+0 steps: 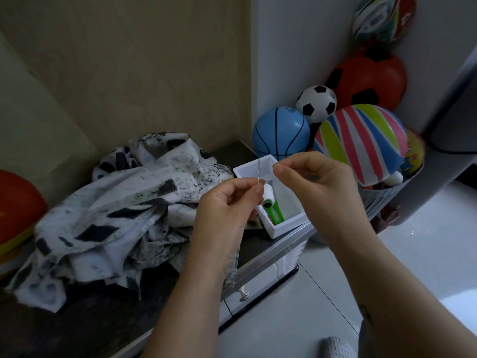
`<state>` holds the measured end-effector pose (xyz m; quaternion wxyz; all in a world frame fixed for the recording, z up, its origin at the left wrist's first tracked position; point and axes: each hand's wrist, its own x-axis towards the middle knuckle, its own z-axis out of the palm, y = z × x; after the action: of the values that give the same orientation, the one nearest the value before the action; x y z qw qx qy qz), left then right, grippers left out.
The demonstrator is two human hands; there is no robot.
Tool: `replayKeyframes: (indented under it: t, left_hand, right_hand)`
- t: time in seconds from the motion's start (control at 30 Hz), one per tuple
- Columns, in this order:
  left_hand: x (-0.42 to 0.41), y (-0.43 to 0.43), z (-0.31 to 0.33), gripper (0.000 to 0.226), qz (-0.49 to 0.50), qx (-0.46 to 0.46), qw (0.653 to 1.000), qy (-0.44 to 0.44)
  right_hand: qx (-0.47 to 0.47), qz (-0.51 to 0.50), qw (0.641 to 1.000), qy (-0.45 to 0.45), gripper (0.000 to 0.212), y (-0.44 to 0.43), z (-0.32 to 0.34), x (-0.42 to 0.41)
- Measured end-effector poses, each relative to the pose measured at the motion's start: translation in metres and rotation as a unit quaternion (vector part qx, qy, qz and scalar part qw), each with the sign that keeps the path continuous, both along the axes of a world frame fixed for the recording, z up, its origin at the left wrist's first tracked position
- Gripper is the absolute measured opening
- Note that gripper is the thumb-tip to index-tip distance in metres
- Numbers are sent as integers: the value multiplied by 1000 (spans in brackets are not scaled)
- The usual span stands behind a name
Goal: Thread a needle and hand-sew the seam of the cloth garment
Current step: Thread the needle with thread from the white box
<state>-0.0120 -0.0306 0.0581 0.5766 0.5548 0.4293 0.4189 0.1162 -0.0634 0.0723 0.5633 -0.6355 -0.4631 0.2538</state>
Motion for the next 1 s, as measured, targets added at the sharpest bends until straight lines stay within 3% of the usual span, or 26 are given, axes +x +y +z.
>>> replayKeyframes:
  t: [0.37, 0.7, 1.0]
  left_hand:
    - [2, -1, 2, 13, -18, 16, 1000, 15]
    - [2, -1, 1, 15, -25, 29, 999, 23]
    - [1, 0, -2, 14, -35, 42, 997, 47]
  right_hand:
    - [-5, 30, 999, 30, 14, -2, 4, 0]
    - [-8, 21, 999, -22, 10, -3, 4, 0]
    - [-2, 50, 998, 23, 13, -3, 6, -2]
